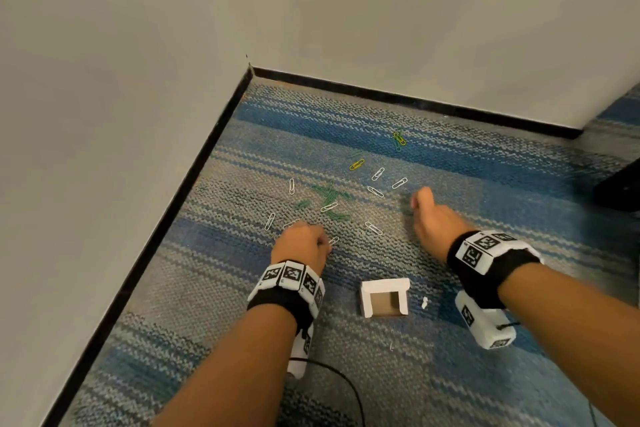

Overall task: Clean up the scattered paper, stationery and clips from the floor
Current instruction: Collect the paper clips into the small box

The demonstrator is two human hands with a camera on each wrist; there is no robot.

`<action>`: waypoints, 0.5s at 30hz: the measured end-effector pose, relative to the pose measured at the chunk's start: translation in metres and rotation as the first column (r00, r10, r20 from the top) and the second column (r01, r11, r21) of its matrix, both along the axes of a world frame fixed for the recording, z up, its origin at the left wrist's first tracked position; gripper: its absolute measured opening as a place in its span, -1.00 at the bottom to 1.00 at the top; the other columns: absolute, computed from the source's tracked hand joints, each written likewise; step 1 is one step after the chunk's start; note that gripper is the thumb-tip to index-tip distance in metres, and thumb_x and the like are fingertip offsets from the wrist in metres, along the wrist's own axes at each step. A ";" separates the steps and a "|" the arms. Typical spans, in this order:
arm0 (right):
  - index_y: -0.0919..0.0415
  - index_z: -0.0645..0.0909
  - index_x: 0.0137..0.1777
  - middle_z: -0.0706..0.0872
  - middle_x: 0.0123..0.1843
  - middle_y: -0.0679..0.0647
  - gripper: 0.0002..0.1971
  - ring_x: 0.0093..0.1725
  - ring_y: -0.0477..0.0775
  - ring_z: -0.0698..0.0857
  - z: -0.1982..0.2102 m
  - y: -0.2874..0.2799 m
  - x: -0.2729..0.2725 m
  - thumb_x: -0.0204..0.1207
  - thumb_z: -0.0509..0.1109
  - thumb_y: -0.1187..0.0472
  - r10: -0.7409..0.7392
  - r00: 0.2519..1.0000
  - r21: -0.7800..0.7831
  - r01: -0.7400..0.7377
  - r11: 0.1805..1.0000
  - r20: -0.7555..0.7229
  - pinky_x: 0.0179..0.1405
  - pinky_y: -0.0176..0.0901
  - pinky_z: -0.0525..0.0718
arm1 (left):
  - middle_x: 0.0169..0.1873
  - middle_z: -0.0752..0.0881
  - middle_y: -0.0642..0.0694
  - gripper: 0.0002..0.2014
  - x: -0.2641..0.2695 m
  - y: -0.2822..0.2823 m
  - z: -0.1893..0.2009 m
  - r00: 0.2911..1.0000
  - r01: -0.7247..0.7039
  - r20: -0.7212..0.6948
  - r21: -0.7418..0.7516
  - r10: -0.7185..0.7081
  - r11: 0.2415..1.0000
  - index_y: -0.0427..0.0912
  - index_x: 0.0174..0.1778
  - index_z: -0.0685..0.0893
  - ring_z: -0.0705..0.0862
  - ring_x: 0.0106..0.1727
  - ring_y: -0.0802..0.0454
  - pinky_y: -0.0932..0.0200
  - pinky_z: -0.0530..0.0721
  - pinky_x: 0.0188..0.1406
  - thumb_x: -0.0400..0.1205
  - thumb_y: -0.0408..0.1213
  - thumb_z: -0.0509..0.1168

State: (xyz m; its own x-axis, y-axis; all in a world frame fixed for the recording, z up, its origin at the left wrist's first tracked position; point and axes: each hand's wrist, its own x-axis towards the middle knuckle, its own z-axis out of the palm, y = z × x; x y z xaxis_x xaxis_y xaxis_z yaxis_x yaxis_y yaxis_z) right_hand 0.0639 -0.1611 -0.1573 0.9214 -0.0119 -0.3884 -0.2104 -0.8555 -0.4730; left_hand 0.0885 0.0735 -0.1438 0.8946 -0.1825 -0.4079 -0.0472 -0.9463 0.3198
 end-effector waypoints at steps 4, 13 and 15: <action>0.21 0.45 0.18 0.64 0.02 0.18 -0.68 -0.05 0.12 0.57 0.001 0.018 0.011 0.50 0.10 0.50 0.208 0.977 0.063 -0.210 0.976 0.044 -0.09 -0.18 0.43 | -0.02 0.66 -0.16 -0.88 0.002 0.001 -0.006 0.999 0.007 0.038 -0.088 -0.004 0.996 -0.13 -0.20 0.74 0.65 -0.01 -0.15 0.02 0.65 -0.01 0.55 -0.25 0.30; 0.11 0.44 -0.01 0.62 0.05 0.13 -0.87 0.07 0.16 0.59 -0.002 0.031 0.024 0.57 0.31 0.10 0.359 0.932 -0.038 -0.361 0.932 -0.043 0.07 -0.07 0.54 | -0.52 0.47 -0.04 -0.89 0.003 0.016 -0.011 0.988 -0.146 -0.001 -0.325 0.155 0.934 -0.15 -0.16 0.44 0.41 -0.52 0.02 0.19 0.36 -0.52 0.55 -0.42 0.24; 0.05 0.38 -0.12 0.63 -0.01 0.13 -0.89 0.00 0.15 0.60 -0.002 0.030 0.025 0.57 0.27 0.14 0.368 0.929 -0.029 -0.369 0.929 -0.030 0.02 -0.08 0.54 | -0.54 0.45 -0.06 -0.89 0.005 0.018 -0.011 0.986 -0.159 -0.015 -0.340 0.164 0.927 -0.11 -0.06 0.43 0.39 -0.54 0.00 0.17 0.33 -0.53 0.61 -0.42 0.16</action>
